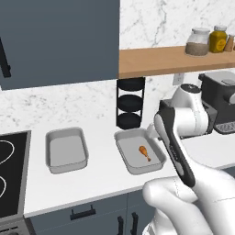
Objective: Place one lemon and one chicken drumstick in each tupperware on the nearby counter, to pack two identical lunches.
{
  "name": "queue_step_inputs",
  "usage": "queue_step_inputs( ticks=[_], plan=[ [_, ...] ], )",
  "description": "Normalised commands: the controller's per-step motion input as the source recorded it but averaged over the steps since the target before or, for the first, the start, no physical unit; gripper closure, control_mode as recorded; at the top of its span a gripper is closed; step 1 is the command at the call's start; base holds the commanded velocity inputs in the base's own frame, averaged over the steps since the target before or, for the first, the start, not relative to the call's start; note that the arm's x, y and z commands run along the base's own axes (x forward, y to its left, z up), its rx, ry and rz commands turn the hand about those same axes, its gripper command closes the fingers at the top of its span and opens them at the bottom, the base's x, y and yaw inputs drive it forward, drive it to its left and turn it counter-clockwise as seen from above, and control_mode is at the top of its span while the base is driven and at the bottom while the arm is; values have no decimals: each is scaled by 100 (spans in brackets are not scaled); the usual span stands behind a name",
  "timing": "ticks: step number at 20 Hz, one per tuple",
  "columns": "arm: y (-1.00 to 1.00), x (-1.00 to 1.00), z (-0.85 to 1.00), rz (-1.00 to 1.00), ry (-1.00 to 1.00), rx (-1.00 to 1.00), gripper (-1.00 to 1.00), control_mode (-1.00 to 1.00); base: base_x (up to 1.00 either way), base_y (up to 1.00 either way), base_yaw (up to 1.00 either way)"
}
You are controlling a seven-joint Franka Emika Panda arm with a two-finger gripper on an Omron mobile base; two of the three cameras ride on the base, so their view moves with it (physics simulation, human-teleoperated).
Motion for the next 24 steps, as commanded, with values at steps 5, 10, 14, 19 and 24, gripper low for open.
queue_step_inputs(
  ticks=[5,10,14,19,24],
  plan=[
    [16,100,-47,0,5,0,100,-100,0,0,0],
    [31,100,-96,0,13,0,100,-100,0,0,0],
    [26,100,-100,0,18,0,100,-100,0,0,0],
    [5,46,-35,0,25,0,100,-100,0,0,0],
    [2,0,0,2,35,0,100,-100,0,0,0]
  ],
)
